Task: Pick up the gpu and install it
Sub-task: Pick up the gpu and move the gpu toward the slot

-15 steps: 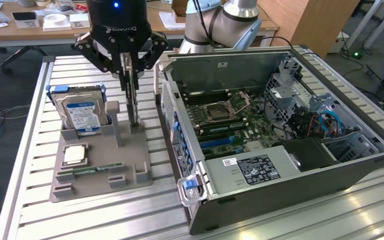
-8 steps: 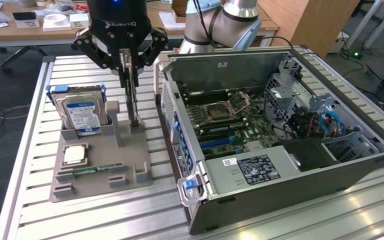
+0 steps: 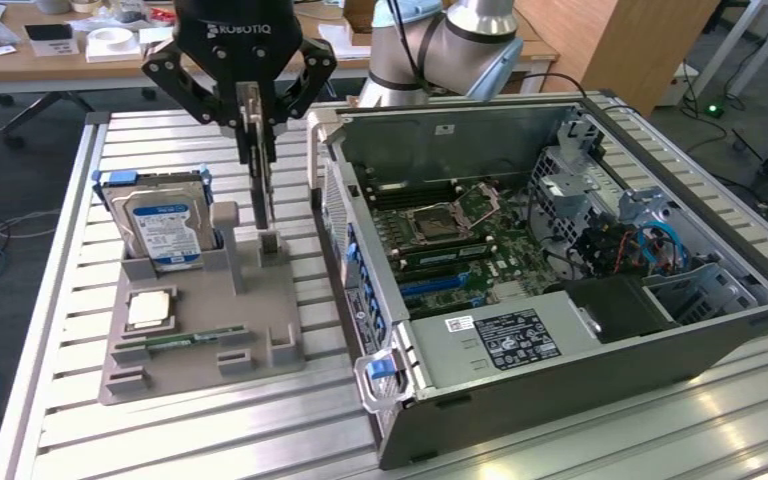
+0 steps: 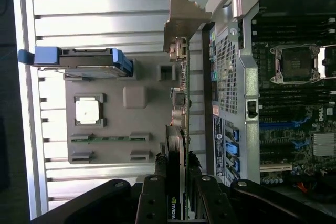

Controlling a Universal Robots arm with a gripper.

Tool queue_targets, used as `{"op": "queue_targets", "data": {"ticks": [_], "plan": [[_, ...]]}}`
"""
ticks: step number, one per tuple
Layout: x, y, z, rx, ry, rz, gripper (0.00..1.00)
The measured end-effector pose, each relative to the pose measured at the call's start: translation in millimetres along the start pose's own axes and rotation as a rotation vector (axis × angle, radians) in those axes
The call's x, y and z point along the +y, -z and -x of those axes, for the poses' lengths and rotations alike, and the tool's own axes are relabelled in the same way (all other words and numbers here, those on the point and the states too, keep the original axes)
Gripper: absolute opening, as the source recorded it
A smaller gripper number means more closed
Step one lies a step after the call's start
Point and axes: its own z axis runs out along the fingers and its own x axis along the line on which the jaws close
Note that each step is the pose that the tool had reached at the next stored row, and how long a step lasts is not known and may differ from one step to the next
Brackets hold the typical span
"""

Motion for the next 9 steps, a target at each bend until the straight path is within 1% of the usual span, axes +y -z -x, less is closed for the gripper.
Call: {"op": "queue_targets", "data": {"ticks": [9], "plan": [[0.1, 1.8, 0.1, -0.0001, 0.0, 0.0001, 0.26]]}}
